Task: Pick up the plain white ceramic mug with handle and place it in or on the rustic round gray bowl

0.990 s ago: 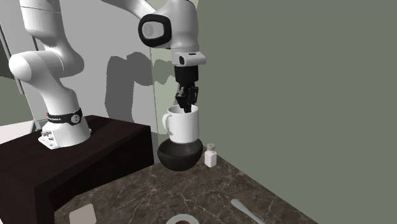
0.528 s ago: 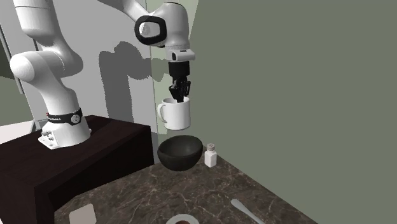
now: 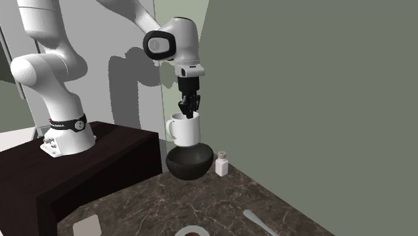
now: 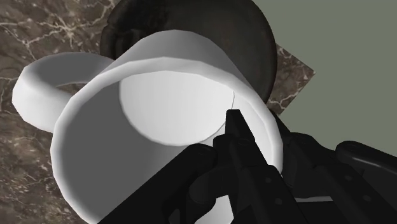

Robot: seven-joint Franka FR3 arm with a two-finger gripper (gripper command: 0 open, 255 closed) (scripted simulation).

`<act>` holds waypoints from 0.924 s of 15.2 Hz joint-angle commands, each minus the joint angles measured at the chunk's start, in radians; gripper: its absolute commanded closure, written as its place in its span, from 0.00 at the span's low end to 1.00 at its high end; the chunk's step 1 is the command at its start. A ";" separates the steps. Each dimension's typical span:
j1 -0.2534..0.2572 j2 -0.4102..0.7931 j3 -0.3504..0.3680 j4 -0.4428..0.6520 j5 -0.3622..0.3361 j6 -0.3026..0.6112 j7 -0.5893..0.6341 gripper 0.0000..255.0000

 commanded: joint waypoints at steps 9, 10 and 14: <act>0.002 0.105 -0.004 -0.022 -0.020 0.128 0.017 1.00; 0.002 0.105 -0.004 -0.022 -0.020 0.127 0.017 1.00; 0.002 0.105 -0.004 -0.022 -0.020 0.127 0.017 1.00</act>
